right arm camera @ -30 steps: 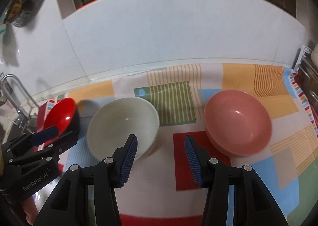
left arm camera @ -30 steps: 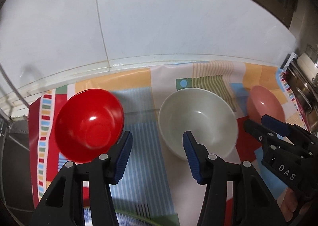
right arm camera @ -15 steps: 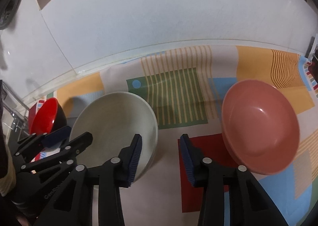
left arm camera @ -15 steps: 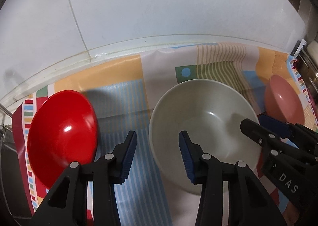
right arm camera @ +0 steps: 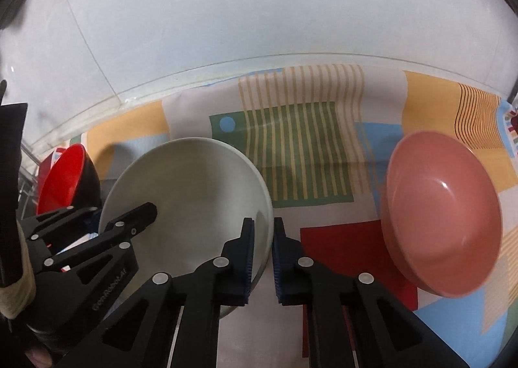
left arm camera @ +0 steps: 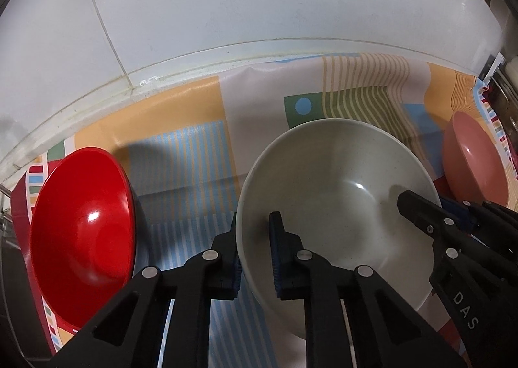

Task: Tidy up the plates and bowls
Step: 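Close both grippers on the rim of the white bowl, then carry the white bowl with both grippers toward the plate stack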

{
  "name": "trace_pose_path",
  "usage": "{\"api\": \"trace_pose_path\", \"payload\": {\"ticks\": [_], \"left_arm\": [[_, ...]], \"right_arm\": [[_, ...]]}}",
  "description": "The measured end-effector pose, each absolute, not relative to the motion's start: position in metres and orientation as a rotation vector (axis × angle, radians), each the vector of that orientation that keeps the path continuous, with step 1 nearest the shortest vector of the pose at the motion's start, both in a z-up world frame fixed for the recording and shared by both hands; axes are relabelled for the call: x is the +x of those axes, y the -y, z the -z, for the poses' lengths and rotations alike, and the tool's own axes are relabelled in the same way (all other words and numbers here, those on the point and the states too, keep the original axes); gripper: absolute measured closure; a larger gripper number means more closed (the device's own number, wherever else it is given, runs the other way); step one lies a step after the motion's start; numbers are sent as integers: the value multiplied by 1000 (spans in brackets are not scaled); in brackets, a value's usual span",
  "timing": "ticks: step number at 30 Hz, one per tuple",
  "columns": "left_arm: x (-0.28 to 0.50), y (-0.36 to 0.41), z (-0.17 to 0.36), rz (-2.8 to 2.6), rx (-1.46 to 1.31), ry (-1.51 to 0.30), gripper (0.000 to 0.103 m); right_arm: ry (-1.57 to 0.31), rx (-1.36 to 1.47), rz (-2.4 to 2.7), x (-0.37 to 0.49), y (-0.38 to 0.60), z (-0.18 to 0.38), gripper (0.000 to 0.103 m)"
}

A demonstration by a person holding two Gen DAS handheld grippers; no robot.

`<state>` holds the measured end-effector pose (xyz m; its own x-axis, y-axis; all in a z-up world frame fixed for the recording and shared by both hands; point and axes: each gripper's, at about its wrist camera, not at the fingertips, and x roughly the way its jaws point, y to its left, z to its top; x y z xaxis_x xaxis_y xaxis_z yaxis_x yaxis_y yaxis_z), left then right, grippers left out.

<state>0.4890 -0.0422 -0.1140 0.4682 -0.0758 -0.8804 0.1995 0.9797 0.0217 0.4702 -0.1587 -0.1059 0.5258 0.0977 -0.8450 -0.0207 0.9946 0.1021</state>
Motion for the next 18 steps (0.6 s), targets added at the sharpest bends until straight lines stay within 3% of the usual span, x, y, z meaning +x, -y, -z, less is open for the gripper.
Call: {"api": "trace_pose_path", "payload": {"ticks": [18], "left_arm": [[419,52,76,202,93,-1031,88]], "right_arm": [[-986,107,-66,421,170,69,92]]}}
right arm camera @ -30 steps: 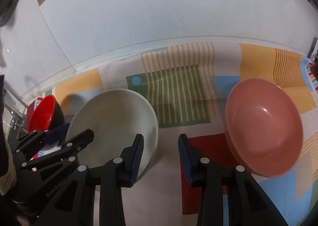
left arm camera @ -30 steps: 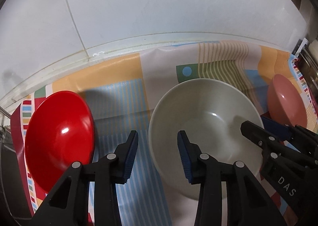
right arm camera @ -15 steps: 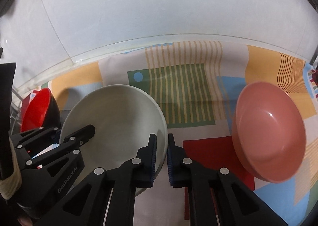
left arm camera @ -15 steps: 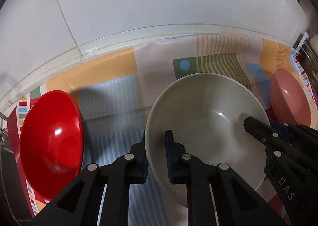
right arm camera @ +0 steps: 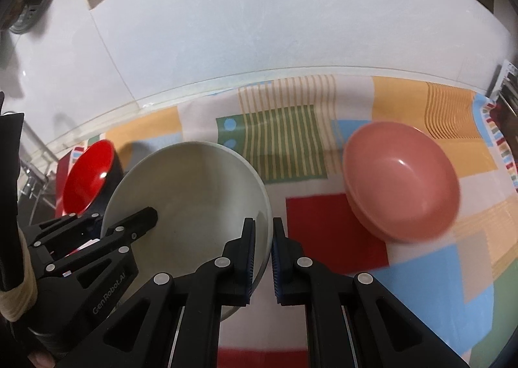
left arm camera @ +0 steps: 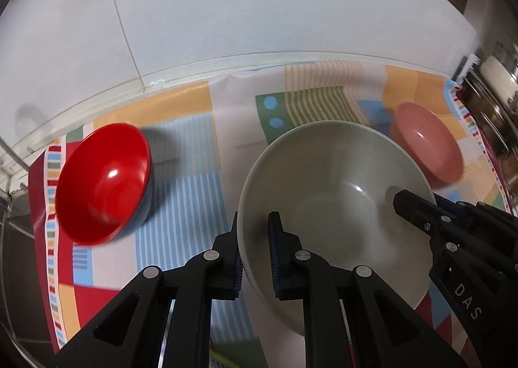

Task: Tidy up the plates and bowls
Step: 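Carry the white bowl with both grippers toward the plate stack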

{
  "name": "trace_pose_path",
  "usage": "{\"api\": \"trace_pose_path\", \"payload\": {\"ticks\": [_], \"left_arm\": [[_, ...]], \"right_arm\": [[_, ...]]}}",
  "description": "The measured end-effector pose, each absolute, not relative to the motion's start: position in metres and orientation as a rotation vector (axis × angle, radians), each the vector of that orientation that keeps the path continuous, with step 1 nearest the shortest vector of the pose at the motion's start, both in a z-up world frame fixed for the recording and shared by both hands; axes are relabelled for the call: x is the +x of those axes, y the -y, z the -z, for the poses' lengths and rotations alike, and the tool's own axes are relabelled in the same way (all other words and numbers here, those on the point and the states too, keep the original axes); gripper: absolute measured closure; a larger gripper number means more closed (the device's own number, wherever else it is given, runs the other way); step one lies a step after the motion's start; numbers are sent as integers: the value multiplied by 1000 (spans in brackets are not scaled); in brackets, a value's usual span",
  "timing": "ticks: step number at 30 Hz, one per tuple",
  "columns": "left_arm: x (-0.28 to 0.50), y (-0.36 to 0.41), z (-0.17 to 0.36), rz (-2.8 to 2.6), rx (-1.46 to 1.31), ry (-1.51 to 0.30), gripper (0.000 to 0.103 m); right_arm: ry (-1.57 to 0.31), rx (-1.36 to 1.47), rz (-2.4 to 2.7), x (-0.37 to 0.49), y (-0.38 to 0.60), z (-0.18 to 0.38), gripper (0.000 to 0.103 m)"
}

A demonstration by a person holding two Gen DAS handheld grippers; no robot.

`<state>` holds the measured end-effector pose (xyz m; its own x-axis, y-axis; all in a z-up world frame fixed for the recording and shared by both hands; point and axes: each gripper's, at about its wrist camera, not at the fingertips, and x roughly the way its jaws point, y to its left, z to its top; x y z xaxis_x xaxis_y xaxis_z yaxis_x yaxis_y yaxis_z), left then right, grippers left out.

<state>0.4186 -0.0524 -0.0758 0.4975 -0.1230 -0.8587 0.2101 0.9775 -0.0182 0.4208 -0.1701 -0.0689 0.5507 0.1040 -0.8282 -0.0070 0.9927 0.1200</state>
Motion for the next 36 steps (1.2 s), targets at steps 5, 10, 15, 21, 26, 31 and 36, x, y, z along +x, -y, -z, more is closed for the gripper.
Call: {"api": "trace_pose_path", "payload": {"ticks": [5,10,15,21,26,31,36], "left_arm": [[388,53,65,219,85,-1029,88],[357,56,59,237,78,-1028,88],[328,59,54,247,78,-1022,88],[300,64,57,265,83,-1038,88],[281,74,64,290,89,-1065,88],[266,87,72,316,103,-1090,88],[258,102,84,345,114,-1126,88]], "right_arm": [[-980,104,-64,389,175,57,92],[-982,108,-62,361,179,47,92],[-973,116,-60,331,182,38,92],[-977,117,-54,298,187,37,92],[-996,126,-42,278,194,42,92],[-1019,125,-24,261,204,47,92],[-1048,133,1,249,219,56,92]]}}
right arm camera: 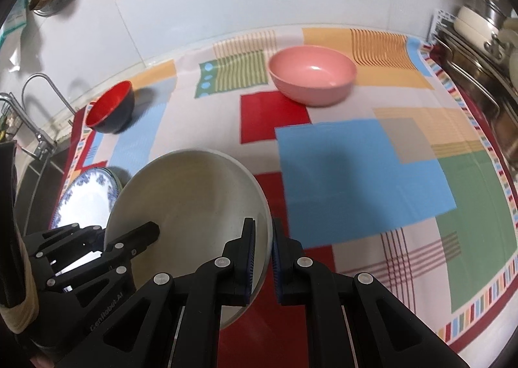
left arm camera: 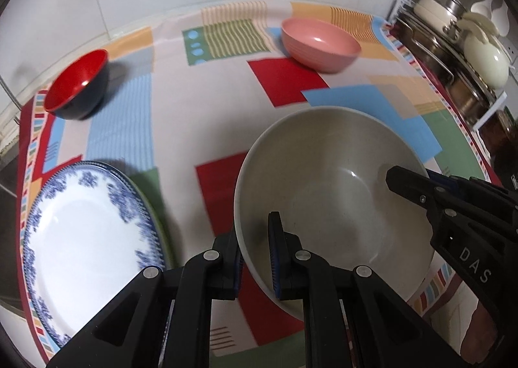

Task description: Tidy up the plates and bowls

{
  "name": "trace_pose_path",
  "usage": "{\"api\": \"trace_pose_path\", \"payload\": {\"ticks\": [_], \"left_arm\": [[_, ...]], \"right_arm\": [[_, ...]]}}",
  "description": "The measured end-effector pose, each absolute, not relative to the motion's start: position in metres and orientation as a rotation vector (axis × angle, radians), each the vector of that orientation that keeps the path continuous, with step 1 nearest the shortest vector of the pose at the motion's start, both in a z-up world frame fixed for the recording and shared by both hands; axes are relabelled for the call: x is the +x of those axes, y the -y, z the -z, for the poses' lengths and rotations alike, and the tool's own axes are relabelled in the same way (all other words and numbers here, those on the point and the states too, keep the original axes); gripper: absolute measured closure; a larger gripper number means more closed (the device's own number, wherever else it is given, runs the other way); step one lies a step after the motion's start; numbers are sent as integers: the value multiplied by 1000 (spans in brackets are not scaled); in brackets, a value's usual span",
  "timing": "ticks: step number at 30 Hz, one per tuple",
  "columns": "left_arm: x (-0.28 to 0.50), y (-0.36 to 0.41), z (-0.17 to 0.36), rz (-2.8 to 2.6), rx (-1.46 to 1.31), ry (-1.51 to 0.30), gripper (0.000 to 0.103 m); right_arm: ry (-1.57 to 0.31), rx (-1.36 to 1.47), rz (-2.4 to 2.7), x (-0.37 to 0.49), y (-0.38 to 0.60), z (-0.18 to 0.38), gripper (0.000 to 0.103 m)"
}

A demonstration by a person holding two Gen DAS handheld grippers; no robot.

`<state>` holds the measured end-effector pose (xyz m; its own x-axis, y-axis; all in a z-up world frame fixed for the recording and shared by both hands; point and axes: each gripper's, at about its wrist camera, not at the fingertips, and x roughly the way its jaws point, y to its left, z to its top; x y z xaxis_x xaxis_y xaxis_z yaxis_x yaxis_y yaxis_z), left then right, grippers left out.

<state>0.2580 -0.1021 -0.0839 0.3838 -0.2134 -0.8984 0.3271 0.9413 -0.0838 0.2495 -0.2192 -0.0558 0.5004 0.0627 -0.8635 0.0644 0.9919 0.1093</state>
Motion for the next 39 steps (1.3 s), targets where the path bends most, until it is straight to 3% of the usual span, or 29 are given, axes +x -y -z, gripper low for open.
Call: {"api": "trace_pose_path", "payload": {"ticks": [32,35,37,39], "left_arm": [[257,127,107,366,132,-1176,87],[257,127,102,363,128,-1154,83],[257,126,96,368,125,-1135,69],[256,124,89,364,123,-1110,67]], "right_arm": [[-1125,164,32,245,248,85,91],[-1131,175,24,245,248,86,91],[-1124,178,21,244,249,85,91],[-1116,188,19,244,250,82,83]]}}
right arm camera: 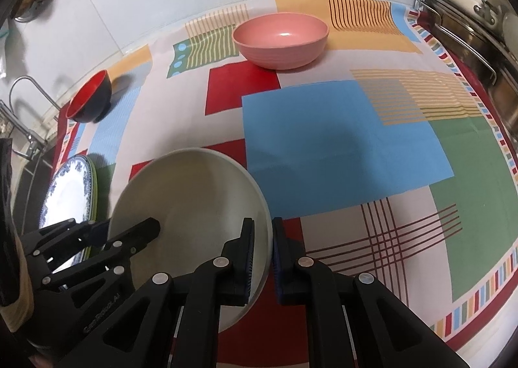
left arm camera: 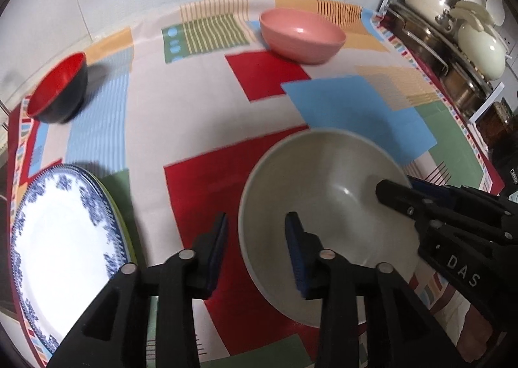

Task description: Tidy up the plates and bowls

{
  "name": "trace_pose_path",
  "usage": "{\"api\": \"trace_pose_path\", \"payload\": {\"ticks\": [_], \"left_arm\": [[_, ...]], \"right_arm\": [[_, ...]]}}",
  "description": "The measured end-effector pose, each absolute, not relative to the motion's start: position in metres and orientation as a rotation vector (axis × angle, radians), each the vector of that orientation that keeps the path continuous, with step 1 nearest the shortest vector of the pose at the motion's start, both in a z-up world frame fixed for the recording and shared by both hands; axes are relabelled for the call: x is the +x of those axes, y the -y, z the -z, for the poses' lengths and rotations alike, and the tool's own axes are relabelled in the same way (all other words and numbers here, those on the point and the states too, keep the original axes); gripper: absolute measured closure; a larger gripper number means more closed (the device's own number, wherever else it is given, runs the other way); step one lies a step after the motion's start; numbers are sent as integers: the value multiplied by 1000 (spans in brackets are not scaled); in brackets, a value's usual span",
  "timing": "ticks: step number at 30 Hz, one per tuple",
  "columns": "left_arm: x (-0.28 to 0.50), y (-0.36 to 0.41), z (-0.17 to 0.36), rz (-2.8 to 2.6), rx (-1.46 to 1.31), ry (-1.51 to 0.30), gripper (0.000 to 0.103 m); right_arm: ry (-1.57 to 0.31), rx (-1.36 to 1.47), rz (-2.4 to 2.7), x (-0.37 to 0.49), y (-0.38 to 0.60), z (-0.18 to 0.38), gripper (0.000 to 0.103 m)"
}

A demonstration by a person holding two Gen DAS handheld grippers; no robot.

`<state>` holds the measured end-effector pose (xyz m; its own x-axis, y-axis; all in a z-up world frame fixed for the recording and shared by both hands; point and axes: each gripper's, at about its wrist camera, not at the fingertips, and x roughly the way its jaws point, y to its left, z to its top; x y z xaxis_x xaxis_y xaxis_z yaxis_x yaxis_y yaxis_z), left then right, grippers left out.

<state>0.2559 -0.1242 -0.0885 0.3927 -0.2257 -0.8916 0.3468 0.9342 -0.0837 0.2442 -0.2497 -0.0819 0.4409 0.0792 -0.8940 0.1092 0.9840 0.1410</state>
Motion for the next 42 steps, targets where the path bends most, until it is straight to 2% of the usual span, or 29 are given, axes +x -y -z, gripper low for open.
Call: {"api": "trace_pose_path", "payload": {"ticks": [2,7,9,13,30,42], "left_arm": [[256,122,80,365,120,-1085,63],[267,117,58,350,117,-1017,47],[275,119,50,341,133,-991,44],[291,123,37,344,156,-950,40],[378,153,9,366,210,-867,39],[441,182,31,405,243,-907,39]], "right_arm": [[-1095,199,14,243,251,76,70],[-1032,174,39,245,255,57,69],[-1013,175,49,249,258,51,61],[-976,168,87,263,266,41,60],[-866,185,145,334,300,12,59],[-873,219,178,386,323,24,59]]}}
